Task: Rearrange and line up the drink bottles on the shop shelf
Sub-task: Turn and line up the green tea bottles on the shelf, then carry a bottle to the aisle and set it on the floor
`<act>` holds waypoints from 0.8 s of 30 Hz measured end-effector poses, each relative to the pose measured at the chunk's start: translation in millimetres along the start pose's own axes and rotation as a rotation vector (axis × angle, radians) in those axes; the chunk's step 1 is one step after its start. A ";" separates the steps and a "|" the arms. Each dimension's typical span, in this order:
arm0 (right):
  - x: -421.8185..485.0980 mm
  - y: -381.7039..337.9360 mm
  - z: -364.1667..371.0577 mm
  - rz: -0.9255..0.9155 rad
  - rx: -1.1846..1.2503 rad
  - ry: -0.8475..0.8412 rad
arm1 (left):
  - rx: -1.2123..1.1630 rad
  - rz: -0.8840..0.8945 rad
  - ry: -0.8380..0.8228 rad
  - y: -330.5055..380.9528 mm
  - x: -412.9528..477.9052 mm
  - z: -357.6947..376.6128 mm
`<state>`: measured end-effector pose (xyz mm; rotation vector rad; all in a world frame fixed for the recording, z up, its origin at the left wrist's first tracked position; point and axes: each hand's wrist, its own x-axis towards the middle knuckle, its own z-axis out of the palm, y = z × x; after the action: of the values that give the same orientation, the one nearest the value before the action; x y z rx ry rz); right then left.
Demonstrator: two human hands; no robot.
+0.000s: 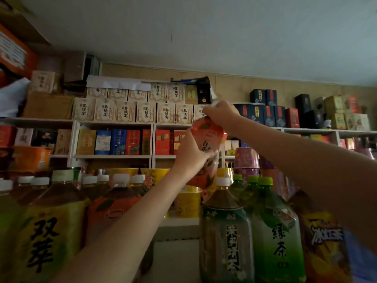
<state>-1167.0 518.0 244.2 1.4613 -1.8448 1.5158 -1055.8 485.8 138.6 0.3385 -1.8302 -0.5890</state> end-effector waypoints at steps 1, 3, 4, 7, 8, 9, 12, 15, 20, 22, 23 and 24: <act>-1.2 -6.0 -7.3 -0.001 0.046 0.034 | 0.036 0.071 0.021 4.3 0.4 -4.3; -3.8 -18.6 -24.5 0.003 0.123 0.103 | 0.089 0.151 0.054 17.5 6.0 -14.8; -5.5 -25.0 -33.9 0.004 0.177 0.125 | 0.117 0.154 0.055 26.6 8.2 -21.3; -13.0 -44.6 -57.9 0.015 0.334 0.113 | 0.158 0.069 0.031 53.4 8.5 -43.8; -16.7 -50.8 -63.9 0.018 0.372 0.081 | 0.139 0.039 0.017 62.1 5.9 -50.9; -21.1 -57.1 -70.0 0.021 0.414 0.034 | 0.121 0.013 -0.001 70.9 2.6 -57.7; -35.3 -72.4 -84.2 0.021 0.517 -0.125 | 0.133 -0.054 -0.084 96.3 -13.1 -73.4; -51.2 -80.9 -92.6 0.011 0.533 -0.261 | 0.099 -0.126 -0.068 112.9 -37.1 -77.7; -82.0 -94.5 -98.5 -0.033 0.583 -0.467 | -0.031 -0.245 0.080 130.7 -89.1 -79.4; -97.6 -104.7 -97.5 -0.077 0.610 -0.555 | -0.038 -0.232 0.170 136.6 -110.7 -83.8; -104.5 -111.1 -98.4 -0.096 0.638 -0.583 | -0.047 -0.227 0.185 140.4 -119.8 -86.9; -112.0 -116.1 -96.7 -0.110 0.668 -0.627 | -0.054 -0.237 0.187 143.7 -132.0 -90.2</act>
<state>-1053.8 667.9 254.1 2.5367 -1.5467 1.8633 -919.0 651.5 134.3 0.5600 -1.6034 -0.7432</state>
